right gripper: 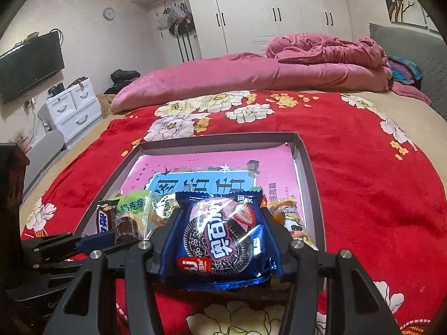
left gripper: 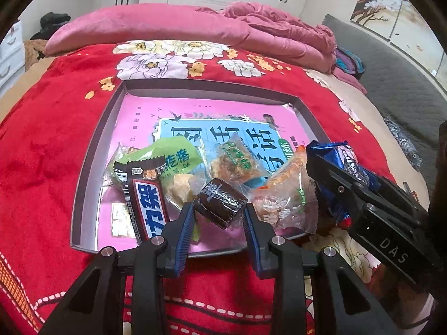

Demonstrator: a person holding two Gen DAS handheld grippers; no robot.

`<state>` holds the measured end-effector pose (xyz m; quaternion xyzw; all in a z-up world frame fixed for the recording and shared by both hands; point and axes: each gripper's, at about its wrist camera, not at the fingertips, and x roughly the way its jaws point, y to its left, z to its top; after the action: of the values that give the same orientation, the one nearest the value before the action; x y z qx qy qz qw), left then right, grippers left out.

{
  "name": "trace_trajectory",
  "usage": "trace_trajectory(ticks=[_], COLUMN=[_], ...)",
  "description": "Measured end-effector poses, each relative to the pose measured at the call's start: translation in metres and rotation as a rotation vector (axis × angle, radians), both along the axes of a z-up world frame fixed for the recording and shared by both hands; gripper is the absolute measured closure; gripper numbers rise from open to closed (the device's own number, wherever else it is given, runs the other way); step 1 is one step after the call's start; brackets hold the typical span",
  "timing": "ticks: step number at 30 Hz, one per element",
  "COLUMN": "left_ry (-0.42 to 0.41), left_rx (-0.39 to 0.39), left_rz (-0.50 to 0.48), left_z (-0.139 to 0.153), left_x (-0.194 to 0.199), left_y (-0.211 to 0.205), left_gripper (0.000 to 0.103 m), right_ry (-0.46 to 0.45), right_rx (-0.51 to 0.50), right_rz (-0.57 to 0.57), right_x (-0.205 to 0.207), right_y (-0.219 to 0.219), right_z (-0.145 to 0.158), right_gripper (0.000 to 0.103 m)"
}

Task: Organize snacks
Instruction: 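Lift and carry both held snacks over the tray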

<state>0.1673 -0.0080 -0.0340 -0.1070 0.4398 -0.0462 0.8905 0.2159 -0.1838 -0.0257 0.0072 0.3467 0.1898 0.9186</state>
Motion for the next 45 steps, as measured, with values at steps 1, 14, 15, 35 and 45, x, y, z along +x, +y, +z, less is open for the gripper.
trace_trajectory(ticks=[1,14,15,35,45], left_ry=[0.003,0.017,0.018,0.009,0.011], left_rx=[-0.003,-0.015,-0.015,0.046,0.046], left_rz=[0.002,0.009,0.01,0.025,0.034], left_z=[-0.001,-0.004,-0.004,-0.006,-0.007], left_x=[0.0,0.004,0.004,0.009,0.011], left_y=[0.001,0.003,0.003,0.002,0.005], left_gripper=[0.067,0.067,0.067,0.067,0.067], right_ry=[0.0,-0.004,-0.004,0.004,0.018], right_rx=[0.001,-0.006,-0.007,-0.053,-0.069], right_rz=[0.0,0.007,0.007,0.038,0.055], right_x=[0.0,0.0,0.0,-0.015,-0.014], right_y=[0.0,0.003,0.003,0.006,0.011], right_z=[0.0,-0.001,-0.001,-0.001,-0.006], right_gripper=[0.05,0.048,0.048,0.048,0.048])
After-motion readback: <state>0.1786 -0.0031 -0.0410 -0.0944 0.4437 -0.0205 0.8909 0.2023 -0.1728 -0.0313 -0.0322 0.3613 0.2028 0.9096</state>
